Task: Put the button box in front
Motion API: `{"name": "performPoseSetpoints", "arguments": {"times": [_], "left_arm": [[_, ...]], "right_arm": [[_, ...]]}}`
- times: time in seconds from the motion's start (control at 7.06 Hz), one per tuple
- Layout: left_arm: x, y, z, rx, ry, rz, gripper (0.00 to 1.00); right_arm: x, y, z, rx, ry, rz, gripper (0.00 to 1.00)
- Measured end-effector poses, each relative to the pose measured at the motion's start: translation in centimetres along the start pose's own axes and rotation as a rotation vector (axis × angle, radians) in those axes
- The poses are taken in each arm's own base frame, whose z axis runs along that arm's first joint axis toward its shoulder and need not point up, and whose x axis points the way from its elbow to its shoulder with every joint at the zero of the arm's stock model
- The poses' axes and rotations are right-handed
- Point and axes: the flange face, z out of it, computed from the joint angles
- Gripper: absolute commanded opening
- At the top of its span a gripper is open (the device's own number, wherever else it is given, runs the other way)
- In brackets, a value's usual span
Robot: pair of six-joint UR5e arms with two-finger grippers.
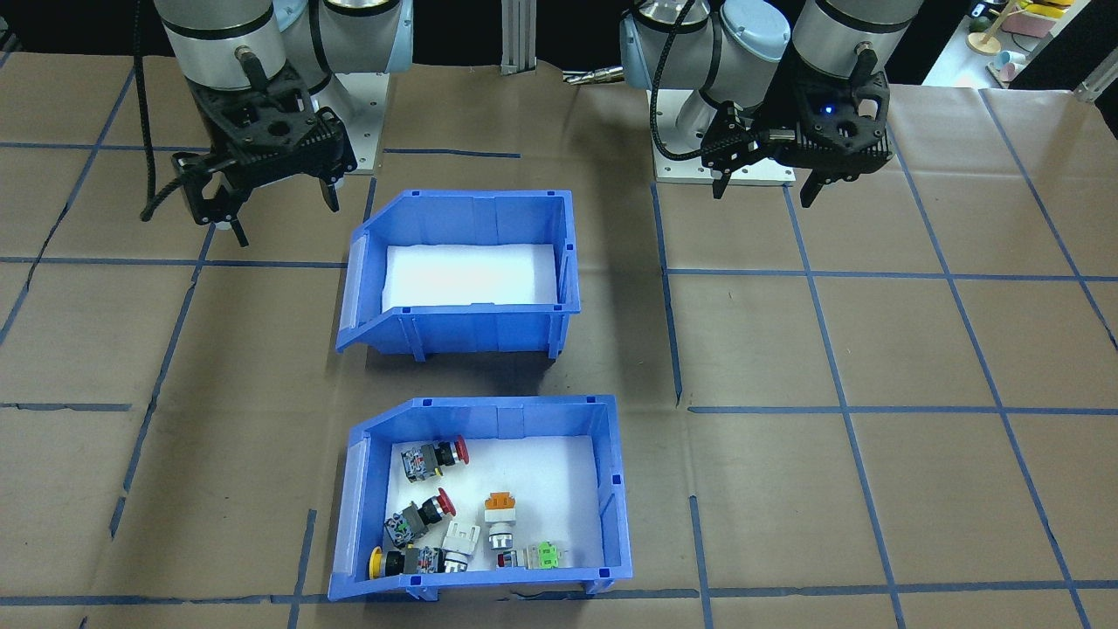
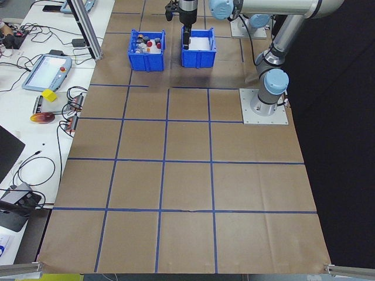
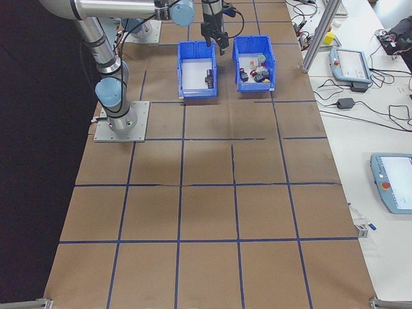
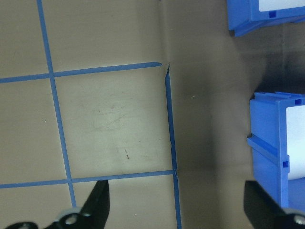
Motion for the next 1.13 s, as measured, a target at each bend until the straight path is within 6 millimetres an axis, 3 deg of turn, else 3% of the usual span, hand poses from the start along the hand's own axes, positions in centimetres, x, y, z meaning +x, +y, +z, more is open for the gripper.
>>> {"name": "performPoseSetpoints", "arguments": {"times": [0.28,0.42,0.71,1.13], "left_arm": [[0.0,0.2,0.5,-0.01,0.001,0.0,0.99],[0.0,0.2,0.6,-0.012,0.002,0.0,0.99],[0.0,0.2,0.6,-0.013,0.002,0.0,0.99],[0.0,0.2,0.6,-0.013,0.002,0.0,0.99]], "right_arm": [[2.1,-2.7,-1.9,-0.1,-0.039,0.279,1.0],[3.1,-2.7,-2.4,-0.145,-0.05,0.391,1.0],[5.8,-1.5,-2.1,-0.189,-0.057,0.548,1.0],[5.4,0.0,-1.0,-0.184,-0.055,0.652,1.0]]}}
